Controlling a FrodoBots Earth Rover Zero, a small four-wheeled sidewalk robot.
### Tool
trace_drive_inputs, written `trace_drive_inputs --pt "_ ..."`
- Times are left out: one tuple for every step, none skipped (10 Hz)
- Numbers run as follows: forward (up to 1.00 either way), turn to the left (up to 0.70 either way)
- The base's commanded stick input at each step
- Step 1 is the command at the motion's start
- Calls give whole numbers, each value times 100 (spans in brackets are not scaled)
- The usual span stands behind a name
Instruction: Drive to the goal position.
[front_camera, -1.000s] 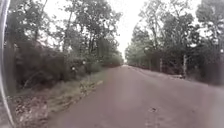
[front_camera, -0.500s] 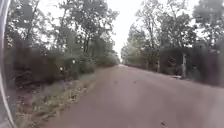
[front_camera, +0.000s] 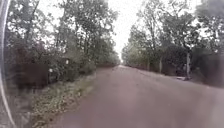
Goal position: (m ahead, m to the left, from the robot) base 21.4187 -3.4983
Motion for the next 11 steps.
trace_drive_inputs --pt "70 0" --pt "70 0" --pt "70 0" --pt "70 0" --pt "70 0" --pt "70 0" --pt "70 0" --pt "70 0" --pt "70 -1" --pt "70 -11" --pt "70 -20"
